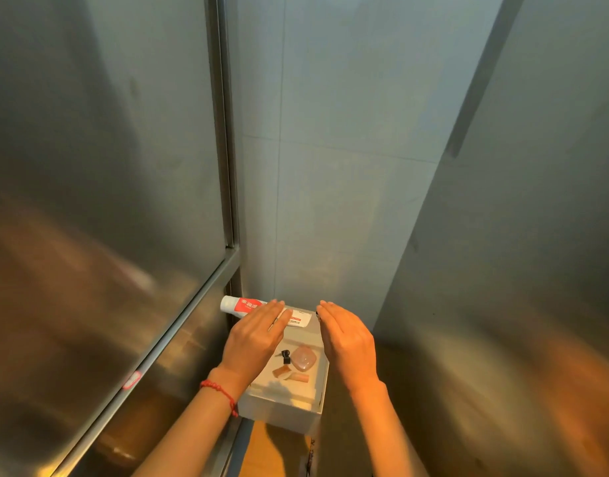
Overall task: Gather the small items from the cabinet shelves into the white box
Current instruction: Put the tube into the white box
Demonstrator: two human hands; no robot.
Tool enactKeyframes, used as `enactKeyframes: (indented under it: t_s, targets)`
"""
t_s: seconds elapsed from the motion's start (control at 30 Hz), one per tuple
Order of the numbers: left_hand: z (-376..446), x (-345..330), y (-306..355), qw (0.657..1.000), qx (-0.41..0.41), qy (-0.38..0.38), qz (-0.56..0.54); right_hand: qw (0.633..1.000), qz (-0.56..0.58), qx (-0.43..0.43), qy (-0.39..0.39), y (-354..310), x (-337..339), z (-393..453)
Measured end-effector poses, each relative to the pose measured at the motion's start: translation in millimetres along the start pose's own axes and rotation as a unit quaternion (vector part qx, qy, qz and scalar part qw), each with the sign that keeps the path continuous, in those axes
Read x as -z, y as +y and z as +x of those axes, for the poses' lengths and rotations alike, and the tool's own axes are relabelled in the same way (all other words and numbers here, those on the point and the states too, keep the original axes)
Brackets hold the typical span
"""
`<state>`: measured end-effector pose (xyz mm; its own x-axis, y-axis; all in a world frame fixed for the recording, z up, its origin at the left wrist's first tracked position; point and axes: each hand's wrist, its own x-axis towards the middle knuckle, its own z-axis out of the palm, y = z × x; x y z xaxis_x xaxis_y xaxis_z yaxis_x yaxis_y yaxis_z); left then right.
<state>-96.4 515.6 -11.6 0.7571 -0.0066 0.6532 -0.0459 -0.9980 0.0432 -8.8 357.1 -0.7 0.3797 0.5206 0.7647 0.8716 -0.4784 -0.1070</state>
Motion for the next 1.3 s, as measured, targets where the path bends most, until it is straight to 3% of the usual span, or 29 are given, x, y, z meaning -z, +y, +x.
enactKeyframes:
  t_s: [0.37, 1.3]
  targets:
    - [18.8, -40.7, -10.0, 1.000, 0.005, -0.026, 0.000, 1.000, 0.010, 0.006, -0.015, 35.5, -31.2, 1.5]
    - [-7.2, -143.1, -45.3, 0.993, -0.033, -0.100, -0.055, 0.990, 0.027, -0.084, -0.112, 63.3, -118.3, -44.7]
